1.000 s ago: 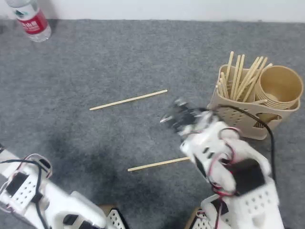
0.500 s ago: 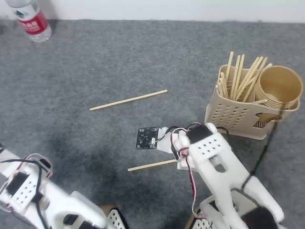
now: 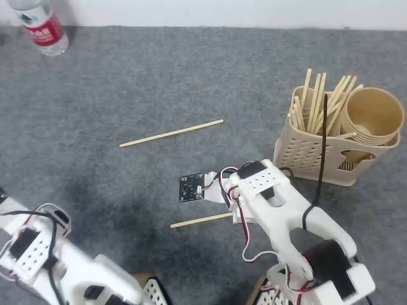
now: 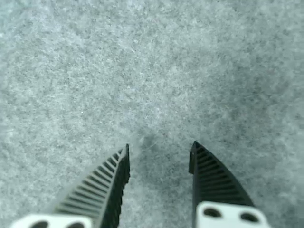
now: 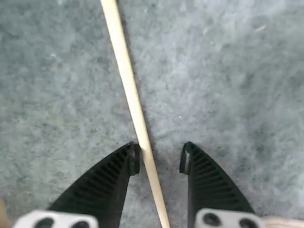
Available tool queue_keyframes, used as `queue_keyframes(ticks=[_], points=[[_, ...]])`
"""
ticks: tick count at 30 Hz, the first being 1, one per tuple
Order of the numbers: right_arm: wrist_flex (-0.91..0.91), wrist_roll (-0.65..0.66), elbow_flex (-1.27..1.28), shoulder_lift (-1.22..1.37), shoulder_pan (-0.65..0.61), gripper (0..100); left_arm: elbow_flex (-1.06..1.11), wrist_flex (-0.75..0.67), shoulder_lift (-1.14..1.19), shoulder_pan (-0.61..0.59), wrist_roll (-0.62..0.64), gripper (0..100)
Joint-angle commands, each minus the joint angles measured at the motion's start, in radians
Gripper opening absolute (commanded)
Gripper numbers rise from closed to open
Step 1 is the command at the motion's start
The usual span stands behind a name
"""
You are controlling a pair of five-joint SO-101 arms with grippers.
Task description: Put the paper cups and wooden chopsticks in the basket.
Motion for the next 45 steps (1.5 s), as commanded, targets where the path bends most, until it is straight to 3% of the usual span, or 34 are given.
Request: queue_keyframes(ticks=[1,3,9,18,23,27,31,38,45], points=[[-0.002,0.02,-0.014,0.025,-0.005,9.3,-0.019,-0.021,-0.014,0.012,0.005,20],[-0.002,0.037,-0.014,0.025,-0.005,0.0,-0.019,-0.021,-0.014,0.014,0.005,20],[0.021,0.026,-0.055,-0.001,-0.012,0.6,-0.019,-0.021,-0.014,0.015,0.005,20],[0.298,-0.229,-0.545,-0.398,-0.001,0.6,-0.019,-0.021,-0.014,0.012,0.005,20],[0.297,-0.393,-0.776,-0.487,0.13,0.7,-0.019,-0.02,-0.014,0.012,0.005,20],[0.179,-0.572,-0.839,-0.519,0.329,0.7,-0.019,-0.02,-0.014,0.012,0.005,20],[-0.001,-0.756,-0.701,-0.599,0.493,0.7,-0.019,-0.02,-0.014,0.012,0.005,20],[-0.452,-0.81,-0.199,-0.826,0.568,0.7,-0.019,-0.02,-0.014,0.012,0.005,20],[-0.507,-0.973,-0.186,-0.805,0.567,0.7,-0.019,-0.02,-0.014,0.015,0.005,20]])
